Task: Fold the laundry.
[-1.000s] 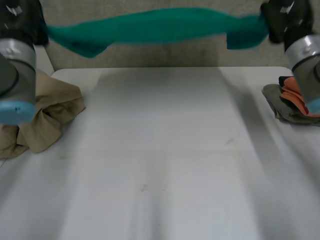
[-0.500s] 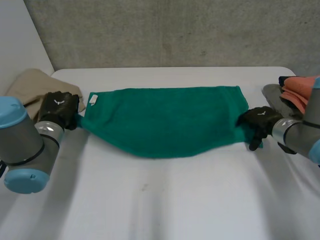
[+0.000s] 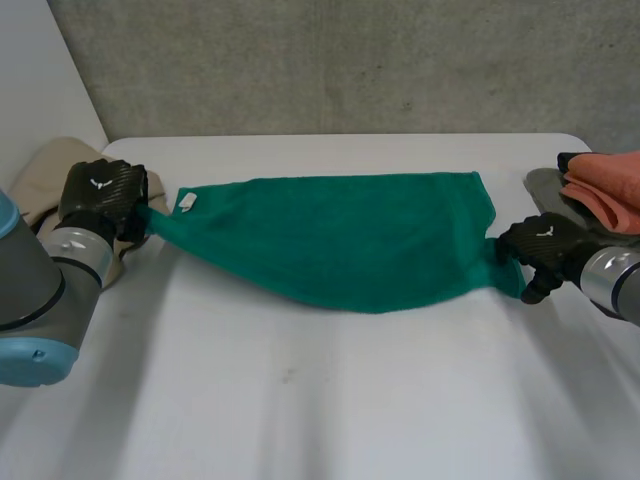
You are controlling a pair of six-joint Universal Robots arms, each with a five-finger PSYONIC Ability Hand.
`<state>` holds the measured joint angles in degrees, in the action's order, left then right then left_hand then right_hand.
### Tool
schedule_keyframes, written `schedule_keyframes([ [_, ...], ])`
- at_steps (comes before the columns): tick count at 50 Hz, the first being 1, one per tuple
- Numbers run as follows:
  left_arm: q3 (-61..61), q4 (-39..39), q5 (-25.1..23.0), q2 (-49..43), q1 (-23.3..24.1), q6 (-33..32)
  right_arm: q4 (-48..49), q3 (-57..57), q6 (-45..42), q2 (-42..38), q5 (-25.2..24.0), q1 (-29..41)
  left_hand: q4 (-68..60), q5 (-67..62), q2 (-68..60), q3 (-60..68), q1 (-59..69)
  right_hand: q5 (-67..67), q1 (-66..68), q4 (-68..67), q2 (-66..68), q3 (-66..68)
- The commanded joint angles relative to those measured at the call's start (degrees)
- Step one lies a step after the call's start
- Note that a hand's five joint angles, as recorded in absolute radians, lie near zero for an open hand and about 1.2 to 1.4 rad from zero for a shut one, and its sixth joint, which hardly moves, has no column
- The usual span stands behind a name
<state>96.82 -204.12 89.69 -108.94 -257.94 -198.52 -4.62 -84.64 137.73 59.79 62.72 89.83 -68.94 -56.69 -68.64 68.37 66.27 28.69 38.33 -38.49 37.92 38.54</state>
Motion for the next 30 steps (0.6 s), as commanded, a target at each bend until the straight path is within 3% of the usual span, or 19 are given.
schedule_keyframes([
  [1, -0.22, -0.14, 0.04, -0.66, 0.33, -0.03, 0.76, 1.76, -2.11, -3.37, 0.3, 1.13, -11.06, -13.31, -11.36, 11.63, 13.73, 5.12, 5.48, -5.32, 5.89, 5.27],
  [30, -1.37, -0.23, -0.66, -2.5, 0.16, -0.12, 1.11, 15.29, -6.24, -15.32, 1.0, 4.3, -11.06, -13.31, -11.36, 11.63, 13.73, 6.29, 6.65, -6.49, 7.06, 6.44],
])
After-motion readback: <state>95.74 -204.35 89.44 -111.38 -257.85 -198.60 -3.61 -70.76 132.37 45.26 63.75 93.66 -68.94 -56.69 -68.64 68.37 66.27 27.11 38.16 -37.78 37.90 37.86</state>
